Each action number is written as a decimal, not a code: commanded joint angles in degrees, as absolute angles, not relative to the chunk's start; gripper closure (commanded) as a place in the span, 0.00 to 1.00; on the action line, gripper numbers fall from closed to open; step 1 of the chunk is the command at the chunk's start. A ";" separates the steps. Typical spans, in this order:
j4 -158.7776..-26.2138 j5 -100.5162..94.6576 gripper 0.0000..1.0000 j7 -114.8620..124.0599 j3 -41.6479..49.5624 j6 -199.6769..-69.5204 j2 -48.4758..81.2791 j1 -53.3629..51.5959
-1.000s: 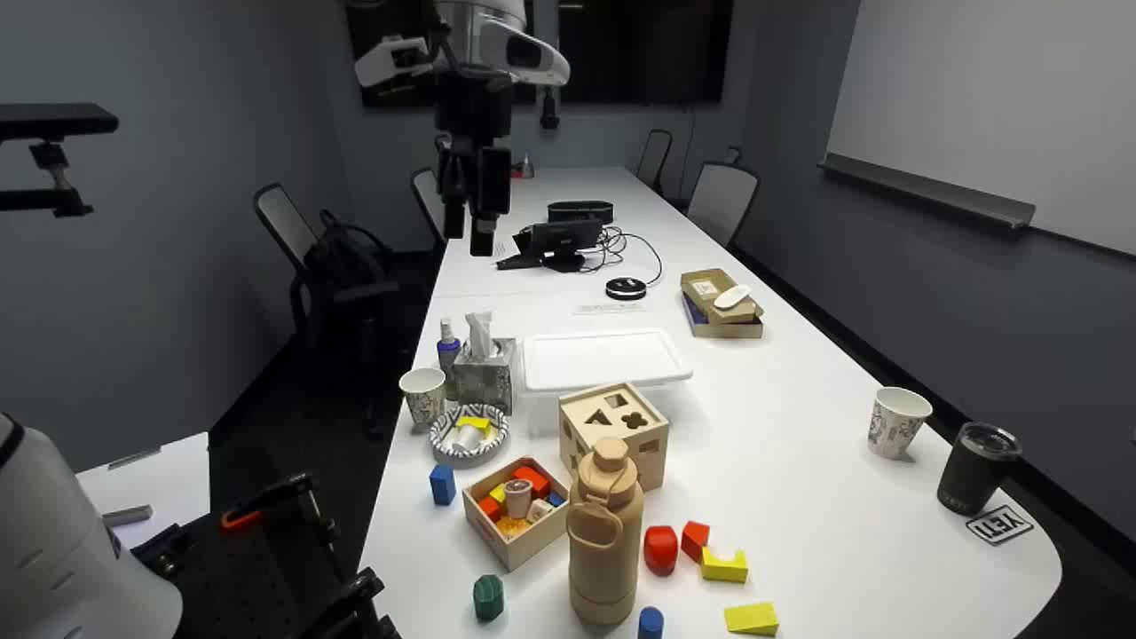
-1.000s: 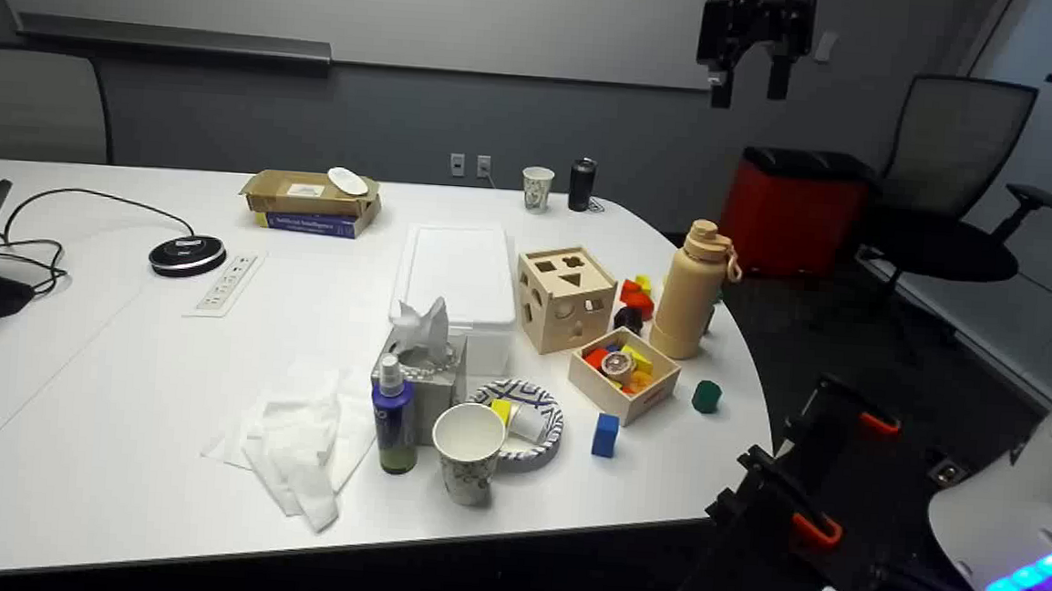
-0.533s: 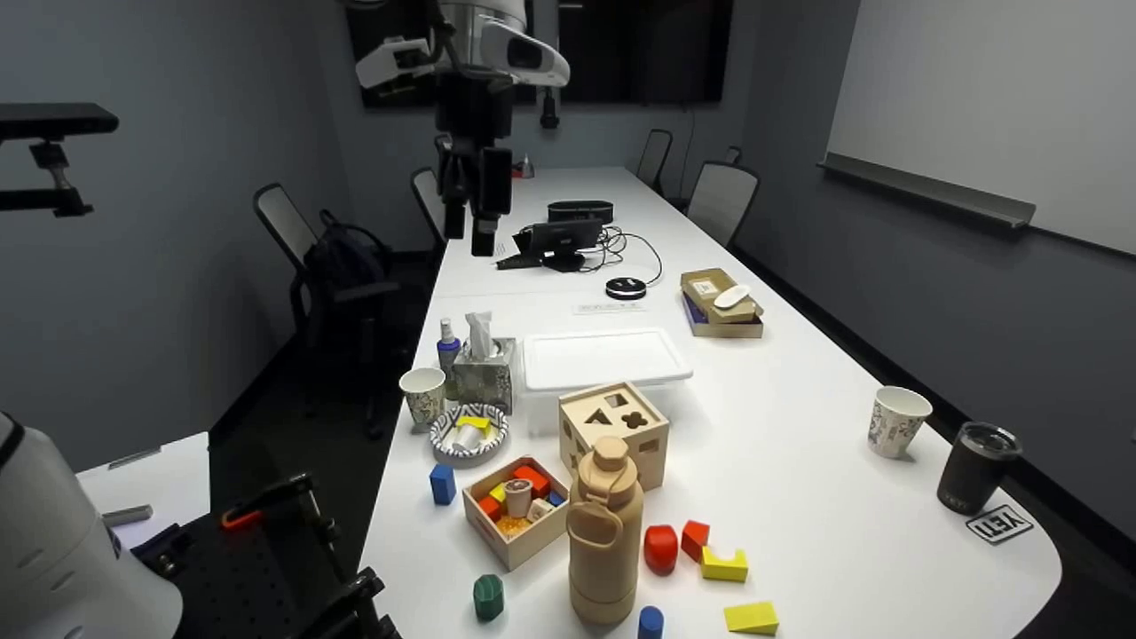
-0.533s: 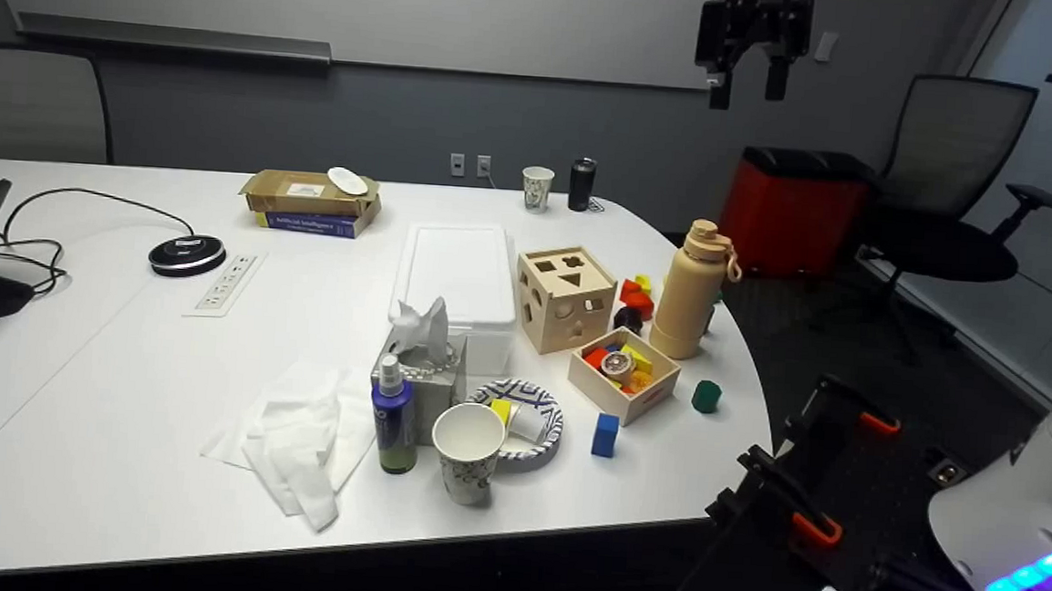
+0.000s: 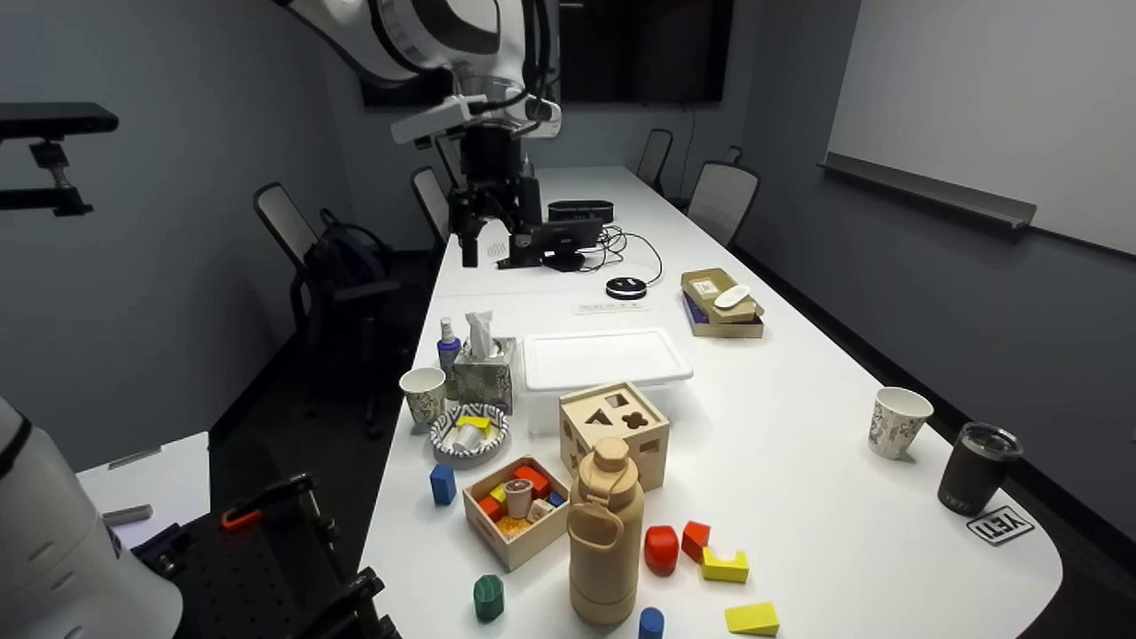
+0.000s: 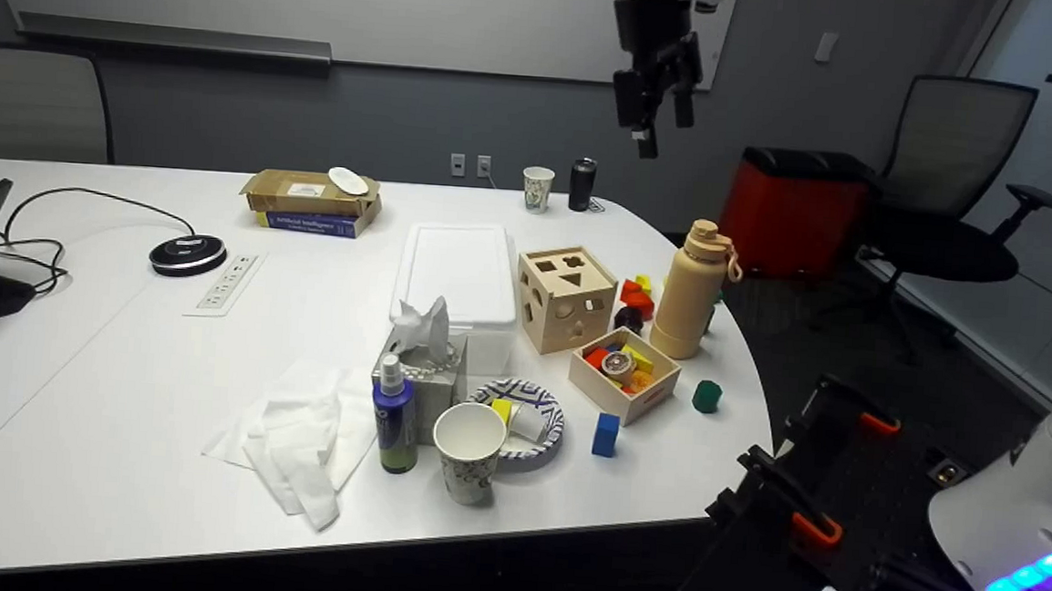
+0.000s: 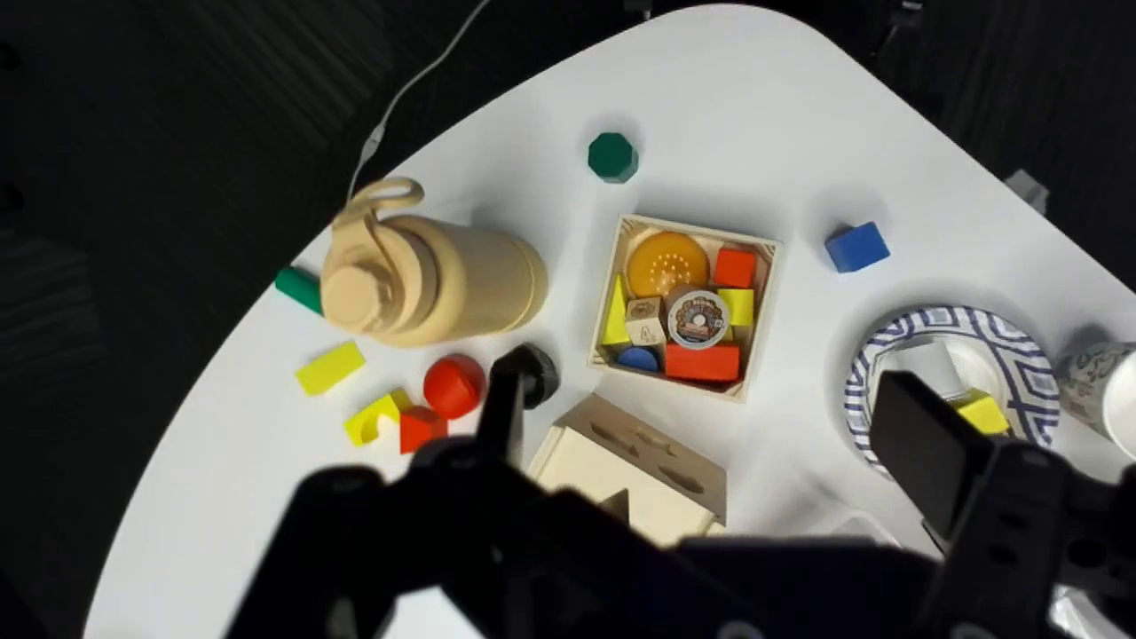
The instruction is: Move the container to the right
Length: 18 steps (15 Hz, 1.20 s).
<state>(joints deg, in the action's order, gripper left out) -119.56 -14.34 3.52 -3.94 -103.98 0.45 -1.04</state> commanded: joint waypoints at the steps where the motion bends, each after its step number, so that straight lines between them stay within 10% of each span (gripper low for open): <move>1: -112.07 -19.37 0.00 -2.51 -4.47 -106.95 10.78 -3.19; 18: -98.61 -11.56 0.00 -35.44 -7.26 -129.20 34.98 -0.88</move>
<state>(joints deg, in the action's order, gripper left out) -101.33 -13.96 -35.96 -6.48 -126.17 31.31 -1.57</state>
